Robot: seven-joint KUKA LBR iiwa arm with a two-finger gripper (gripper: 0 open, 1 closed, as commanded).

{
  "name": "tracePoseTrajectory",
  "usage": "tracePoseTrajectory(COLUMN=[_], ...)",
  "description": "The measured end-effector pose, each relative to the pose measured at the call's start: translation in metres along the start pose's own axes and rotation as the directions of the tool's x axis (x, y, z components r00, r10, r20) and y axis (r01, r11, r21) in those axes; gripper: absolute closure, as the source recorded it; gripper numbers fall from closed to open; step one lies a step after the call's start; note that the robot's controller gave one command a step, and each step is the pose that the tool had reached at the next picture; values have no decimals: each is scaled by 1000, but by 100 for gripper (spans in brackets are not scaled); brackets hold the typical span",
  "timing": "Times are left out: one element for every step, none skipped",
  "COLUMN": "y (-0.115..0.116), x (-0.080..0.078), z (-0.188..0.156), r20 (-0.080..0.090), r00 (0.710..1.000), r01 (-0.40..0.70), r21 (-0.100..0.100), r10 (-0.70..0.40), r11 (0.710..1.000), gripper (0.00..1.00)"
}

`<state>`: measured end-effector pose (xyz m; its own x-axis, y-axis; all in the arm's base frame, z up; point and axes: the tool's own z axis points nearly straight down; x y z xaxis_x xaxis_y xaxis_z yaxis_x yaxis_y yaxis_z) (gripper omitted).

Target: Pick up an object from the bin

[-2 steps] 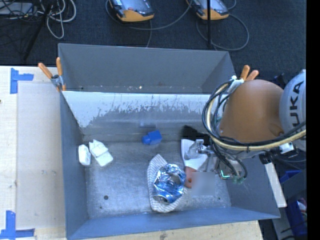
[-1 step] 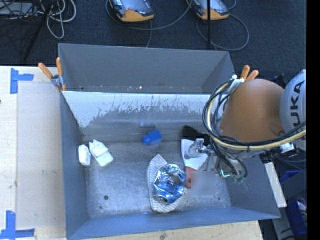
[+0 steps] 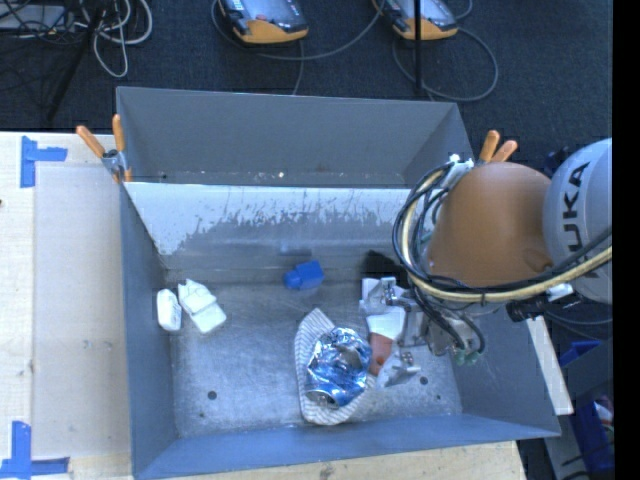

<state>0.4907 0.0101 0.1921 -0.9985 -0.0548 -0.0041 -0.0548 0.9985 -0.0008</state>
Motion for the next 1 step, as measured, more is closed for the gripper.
tracePoseTrajectory(y=[-20], x=[-58], z=[108], r20=[1], r00=[955], r01=[296], r21=[1], r10=[-296], r11=[955], gripper=[100])
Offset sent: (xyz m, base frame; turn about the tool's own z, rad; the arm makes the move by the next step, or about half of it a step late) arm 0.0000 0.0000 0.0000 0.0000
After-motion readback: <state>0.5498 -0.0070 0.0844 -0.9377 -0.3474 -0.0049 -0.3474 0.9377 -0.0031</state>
